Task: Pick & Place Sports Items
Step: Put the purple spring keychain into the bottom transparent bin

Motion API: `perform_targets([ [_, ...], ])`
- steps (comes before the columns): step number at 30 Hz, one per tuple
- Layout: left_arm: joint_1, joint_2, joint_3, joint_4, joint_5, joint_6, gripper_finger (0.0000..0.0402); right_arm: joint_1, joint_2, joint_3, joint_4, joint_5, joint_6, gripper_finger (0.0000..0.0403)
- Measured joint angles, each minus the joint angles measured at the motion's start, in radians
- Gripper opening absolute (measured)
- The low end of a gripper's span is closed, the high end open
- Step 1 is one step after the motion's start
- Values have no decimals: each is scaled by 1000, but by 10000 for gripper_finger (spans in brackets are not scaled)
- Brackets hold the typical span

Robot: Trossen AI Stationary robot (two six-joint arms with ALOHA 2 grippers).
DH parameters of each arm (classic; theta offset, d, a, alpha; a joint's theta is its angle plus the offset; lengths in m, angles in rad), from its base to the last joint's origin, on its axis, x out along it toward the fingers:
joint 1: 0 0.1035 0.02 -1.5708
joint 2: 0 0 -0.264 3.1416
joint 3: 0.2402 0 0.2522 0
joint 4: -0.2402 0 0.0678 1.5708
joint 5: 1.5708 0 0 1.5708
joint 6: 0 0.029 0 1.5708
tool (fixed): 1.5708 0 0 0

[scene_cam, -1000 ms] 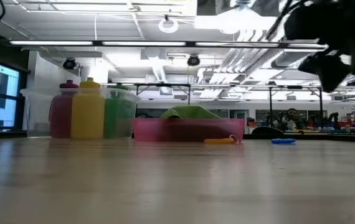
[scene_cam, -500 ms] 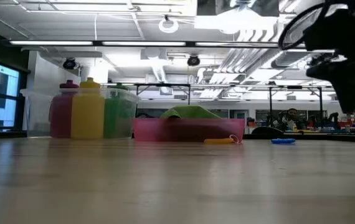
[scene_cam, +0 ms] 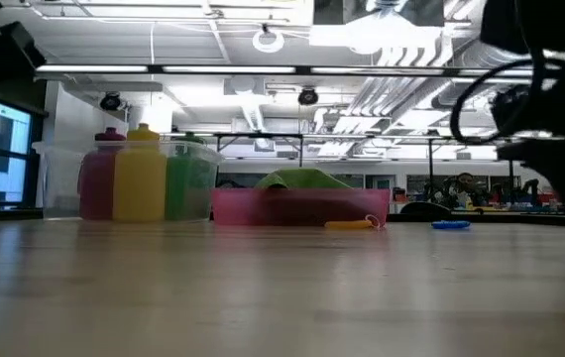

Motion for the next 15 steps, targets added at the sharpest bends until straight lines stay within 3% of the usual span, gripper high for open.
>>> perform_targets([
  [7,43,0,0,0,15,1,193,27,87,5,3,-1,2,224],
  [15,54,0,0,0,14,0,193,32,109,6,19,-10,-3,103],
])
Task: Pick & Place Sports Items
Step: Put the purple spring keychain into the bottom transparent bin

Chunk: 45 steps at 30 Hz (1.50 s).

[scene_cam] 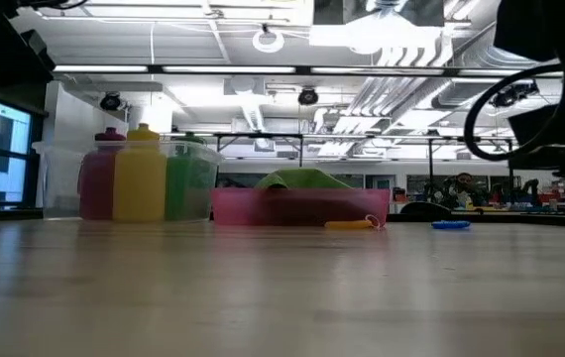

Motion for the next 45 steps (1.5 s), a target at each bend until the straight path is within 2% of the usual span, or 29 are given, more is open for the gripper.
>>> perform_targets([
  [4,0,0,0,0,0,0,193,0,0,-1,8,4,0,27],
  [6,0,0,0,0,-1,-1,193,0,0,-1,10,9,0,5],
  [15,0,0,0,0,-5,-3,193,-1,-36,-10,27,19,0,2],
  [21,0,0,0,-1,-15,28,193,-6,-98,-14,74,88,0,1],
  [27,0,0,0,0,-25,224,193,-27,-152,-11,174,66,-4,1],
  [33,0,4,0,32,-134,521,193,-90,-158,-10,356,-8,33,0],
  [39,0,4,0,111,-283,672,193,-145,-158,-10,574,-82,81,0],
  [45,0,32,0,207,-303,772,193,-163,-159,-8,771,-146,107,0],
])
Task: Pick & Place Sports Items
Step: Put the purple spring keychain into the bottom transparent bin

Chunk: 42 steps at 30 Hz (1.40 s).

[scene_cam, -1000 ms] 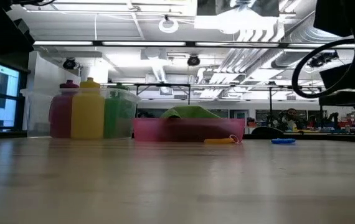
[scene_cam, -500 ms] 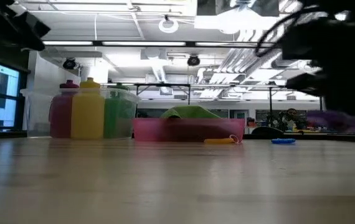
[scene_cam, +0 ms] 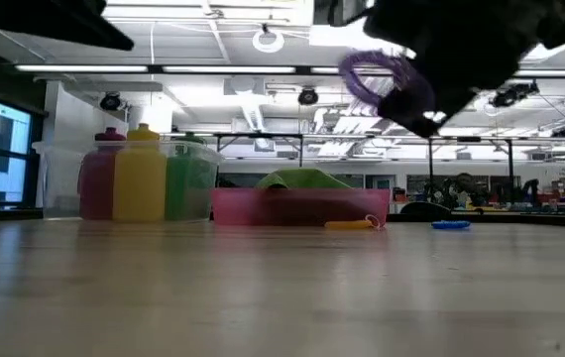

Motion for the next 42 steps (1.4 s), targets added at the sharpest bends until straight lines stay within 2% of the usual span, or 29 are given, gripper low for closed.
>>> perform_targets([
  [4,-6,50,0,83,1,101,193,-1,0,0,120,-1,36,0],
  [9,-17,136,0,204,1,298,193,0,-1,0,228,-3,79,0],
  [17,2,280,0,539,3,592,193,0,-2,1,315,14,145,0],
  [19,14,310,0,614,32,661,193,0,-2,1,315,25,160,0],
  [25,85,358,0,754,232,713,193,5,6,2,314,27,184,0],
  [35,241,360,0,773,699,557,193,38,8,2,312,32,193,0],
  [39,294,365,0,789,829,510,193,50,15,2,314,65,210,0],
  [42,324,392,0,840,871,472,193,55,23,2,318,82,211,0],
])
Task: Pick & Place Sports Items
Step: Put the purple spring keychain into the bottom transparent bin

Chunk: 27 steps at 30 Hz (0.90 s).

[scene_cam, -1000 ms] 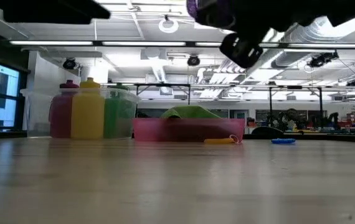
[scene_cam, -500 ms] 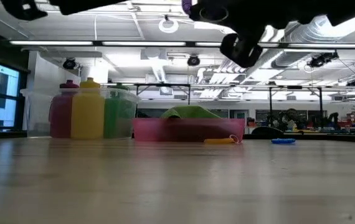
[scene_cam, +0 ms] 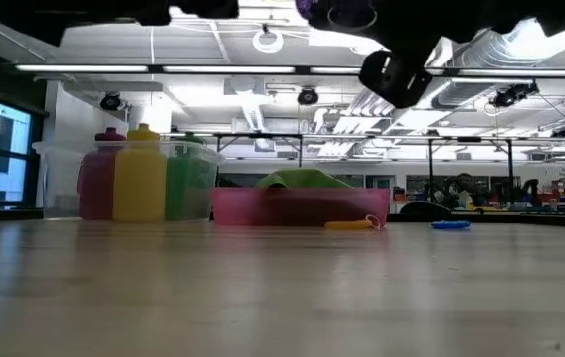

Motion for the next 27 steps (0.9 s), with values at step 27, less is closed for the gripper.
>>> perform_targets([
  [27,28,239,2,264,176,-114,193,-9,64,0,25,46,50,0],
])
